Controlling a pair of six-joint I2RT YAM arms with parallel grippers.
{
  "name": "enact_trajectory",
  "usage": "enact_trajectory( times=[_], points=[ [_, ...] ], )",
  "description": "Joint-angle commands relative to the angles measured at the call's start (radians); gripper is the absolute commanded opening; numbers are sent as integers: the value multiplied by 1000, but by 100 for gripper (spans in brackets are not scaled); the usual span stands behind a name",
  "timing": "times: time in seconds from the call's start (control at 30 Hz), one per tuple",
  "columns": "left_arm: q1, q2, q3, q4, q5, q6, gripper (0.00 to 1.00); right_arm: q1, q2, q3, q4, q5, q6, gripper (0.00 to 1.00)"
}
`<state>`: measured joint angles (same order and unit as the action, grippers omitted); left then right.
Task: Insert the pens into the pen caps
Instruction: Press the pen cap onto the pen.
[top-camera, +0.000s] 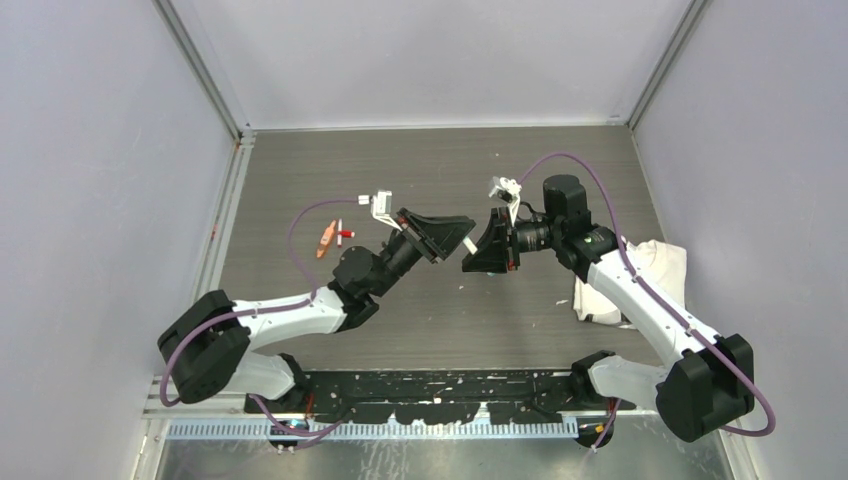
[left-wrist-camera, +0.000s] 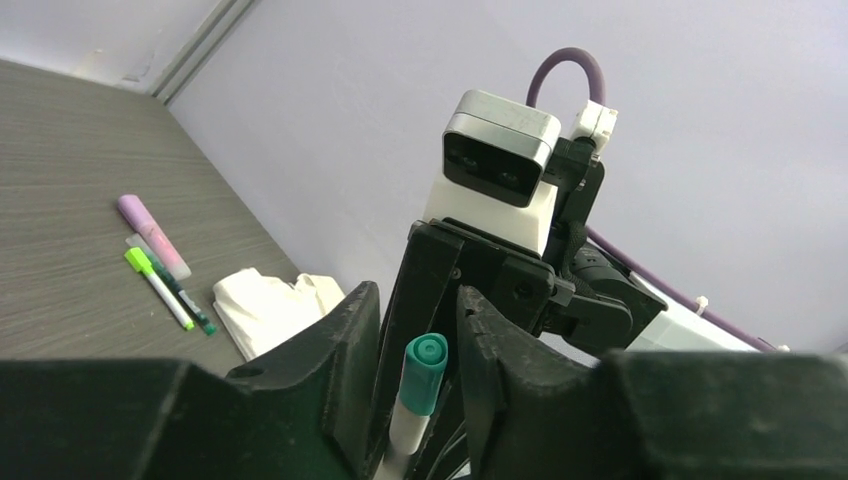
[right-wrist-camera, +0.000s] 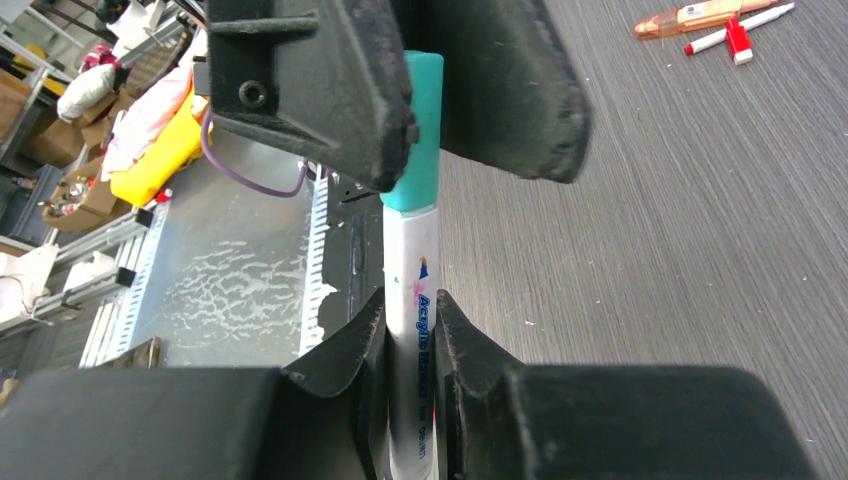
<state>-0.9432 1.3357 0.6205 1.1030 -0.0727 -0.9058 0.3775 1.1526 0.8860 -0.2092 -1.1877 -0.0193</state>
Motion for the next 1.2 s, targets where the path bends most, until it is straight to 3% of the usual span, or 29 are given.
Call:
enact_trajectory(
  times=[0.0,0.17,0.2,0.4,0.53,0.7,0.9,1.17],
  points=[
    [6,-1,41,59,28,9,31,-5,4,-2,41,-15,16,1],
    [7,-7,47,18,62,28,3,-11,8,-5,60,-11,49,1],
    [7,-7,46,15,67,28,1,-14,9,-5,67,-9,59,1],
    [7,11,31,26,198,4,1,-26,11,-2,85,-7,86,1],
    [7,23,44,-47,382,33,1,-28,0,37,6,-45,33,1],
    [6,58,34,-39,573,-7,1,-41,-2,27,41,-39,53,1],
    [-44,112,29,39,607,-74,1,-55,6,25,54,-7,61,1],
    [-85,83,-5,-133,650,-88,1,-104,-47,14,69,57,55,1]
  ],
)
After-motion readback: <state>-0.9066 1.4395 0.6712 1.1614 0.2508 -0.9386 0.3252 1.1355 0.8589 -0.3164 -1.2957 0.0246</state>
